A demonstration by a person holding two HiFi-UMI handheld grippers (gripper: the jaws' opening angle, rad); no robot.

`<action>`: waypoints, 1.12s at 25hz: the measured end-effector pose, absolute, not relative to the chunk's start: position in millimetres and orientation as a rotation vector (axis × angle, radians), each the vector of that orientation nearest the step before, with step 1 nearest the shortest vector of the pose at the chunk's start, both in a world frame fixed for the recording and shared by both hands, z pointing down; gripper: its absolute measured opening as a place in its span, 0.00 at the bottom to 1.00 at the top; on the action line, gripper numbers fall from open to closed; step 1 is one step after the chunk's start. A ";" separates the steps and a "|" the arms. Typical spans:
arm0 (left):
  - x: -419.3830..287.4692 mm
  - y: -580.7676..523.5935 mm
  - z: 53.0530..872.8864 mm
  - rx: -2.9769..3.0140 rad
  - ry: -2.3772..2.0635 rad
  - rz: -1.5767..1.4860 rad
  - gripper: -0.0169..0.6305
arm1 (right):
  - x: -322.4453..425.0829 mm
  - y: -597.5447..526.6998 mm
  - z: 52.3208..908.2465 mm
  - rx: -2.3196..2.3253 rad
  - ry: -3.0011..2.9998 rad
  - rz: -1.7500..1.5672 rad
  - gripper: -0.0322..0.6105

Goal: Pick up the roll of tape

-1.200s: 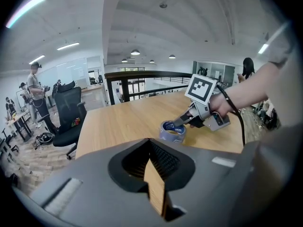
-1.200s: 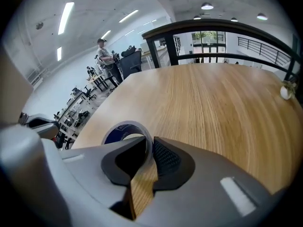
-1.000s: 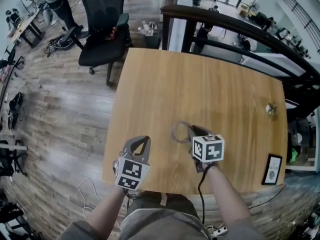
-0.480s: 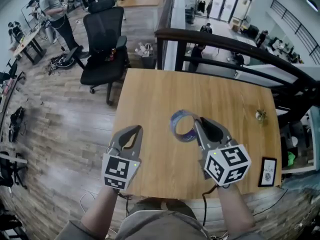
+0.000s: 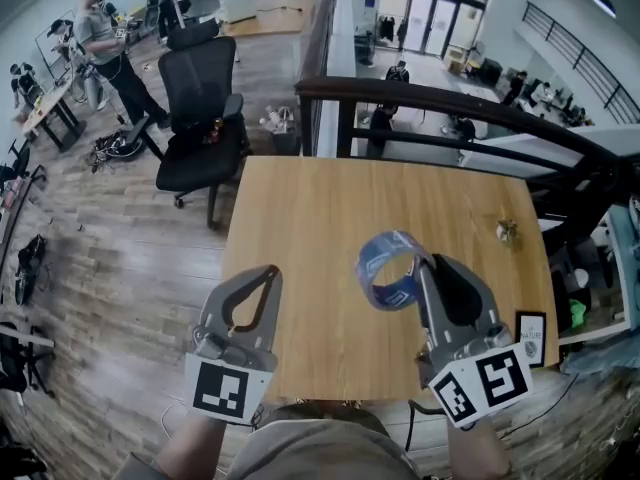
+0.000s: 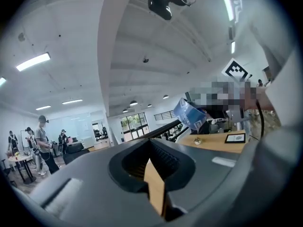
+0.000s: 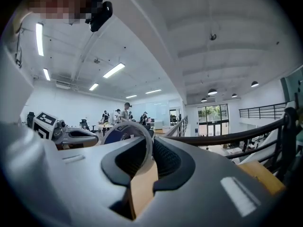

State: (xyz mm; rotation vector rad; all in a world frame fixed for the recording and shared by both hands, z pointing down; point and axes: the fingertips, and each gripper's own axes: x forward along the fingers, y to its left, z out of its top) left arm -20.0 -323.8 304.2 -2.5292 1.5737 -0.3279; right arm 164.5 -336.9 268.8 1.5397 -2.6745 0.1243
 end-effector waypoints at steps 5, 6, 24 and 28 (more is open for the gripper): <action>-7.8 -295.7 286.6 -2.487 1.449 -0.344 0.03 | 175.9 -309.0 261.5 1.562 -2.685 0.117 0.14; -3.6 -291.6 282.5 -2.468 1.407 -0.341 0.03 | 178.2 -304.0 261.6 1.558 -2.684 0.120 0.14; 11.1 -288.8 279.3 -2.469 1.332 -0.321 0.03 | 183.0 -288.2 278.8 1.535 -2.612 0.112 0.14; 6.3 -288.0 275.4 -2.475 1.341 -0.318 0.03 | 185.3 -291.3 276.3 1.561 -2.599 0.105 0.14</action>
